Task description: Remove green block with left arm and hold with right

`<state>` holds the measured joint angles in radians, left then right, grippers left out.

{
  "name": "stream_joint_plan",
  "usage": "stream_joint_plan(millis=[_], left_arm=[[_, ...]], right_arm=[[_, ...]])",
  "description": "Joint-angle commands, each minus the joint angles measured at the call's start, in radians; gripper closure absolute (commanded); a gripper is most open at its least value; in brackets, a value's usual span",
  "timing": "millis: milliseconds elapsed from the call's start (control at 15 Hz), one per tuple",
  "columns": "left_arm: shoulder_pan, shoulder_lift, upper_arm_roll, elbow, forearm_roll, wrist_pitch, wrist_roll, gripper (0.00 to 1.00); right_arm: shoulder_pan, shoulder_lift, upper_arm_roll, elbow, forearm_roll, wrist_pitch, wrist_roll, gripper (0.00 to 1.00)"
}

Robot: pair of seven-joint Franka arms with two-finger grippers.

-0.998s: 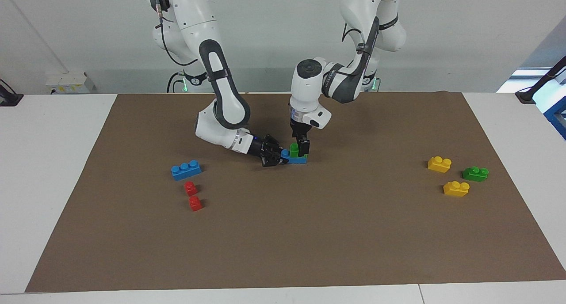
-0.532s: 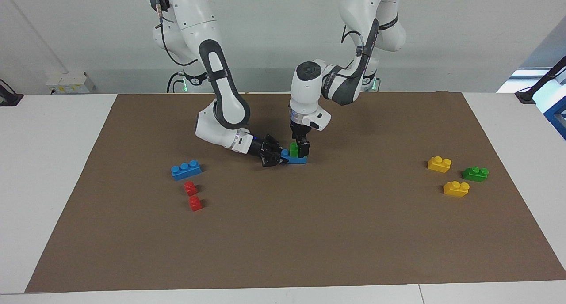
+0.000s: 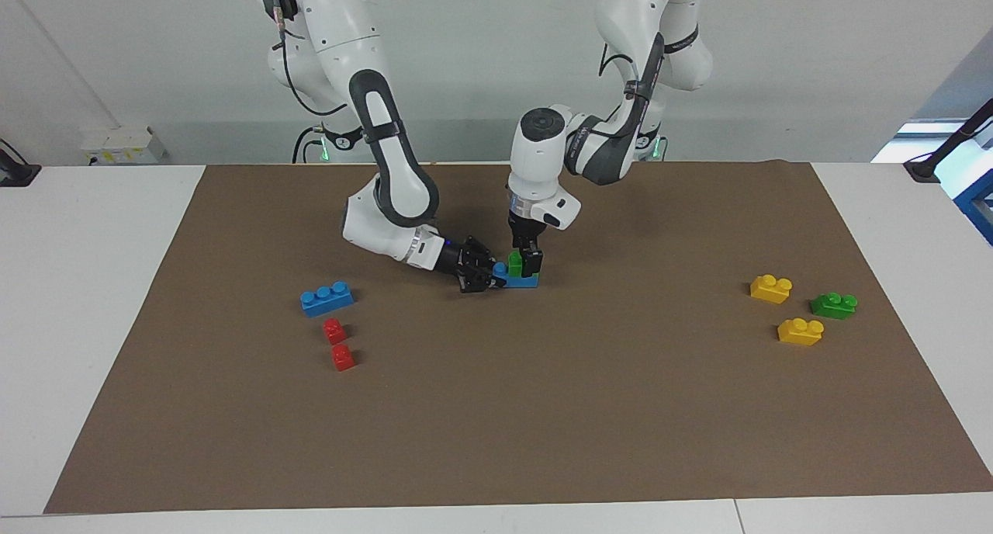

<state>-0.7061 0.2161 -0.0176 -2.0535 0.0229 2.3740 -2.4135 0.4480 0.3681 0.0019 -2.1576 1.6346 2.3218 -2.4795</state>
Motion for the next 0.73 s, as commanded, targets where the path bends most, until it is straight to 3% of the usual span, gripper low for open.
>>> stream_joint_plan(millis=[0,133,266,399,466,665], left_arm=[[-0.015,0.011,0.013,0.004,0.025,0.019,-0.021,0.23],[-0.015,0.011,0.013,0.004,0.025,0.019,-0.019,0.31],[-0.015,0.011,0.013,0.004,0.023,0.019,-0.019,0.58],[-0.012,0.011,0.013,0.004,0.025,0.019,-0.019,0.91],[-0.012,0.011,0.013,0.004,0.023,0.019,-0.018,1.0],[-0.007,0.019,0.013,0.01,0.025,0.017,-0.013,1.0]], right_arm=[[-0.008,0.003,0.006,-0.004,0.025,0.019,-0.021,1.0],[-0.008,0.003,0.007,-0.004,0.024,0.021,-0.021,1.0],[-0.008,0.003,0.007,-0.004,0.024,0.019,-0.021,1.0],[-0.008,0.003,0.007,-0.004,0.024,0.021,-0.021,1.0],[-0.008,0.003,0.007,-0.004,0.025,0.021,-0.021,1.0],[-0.008,0.003,0.007,-0.004,0.025,0.021,-0.021,1.0]])
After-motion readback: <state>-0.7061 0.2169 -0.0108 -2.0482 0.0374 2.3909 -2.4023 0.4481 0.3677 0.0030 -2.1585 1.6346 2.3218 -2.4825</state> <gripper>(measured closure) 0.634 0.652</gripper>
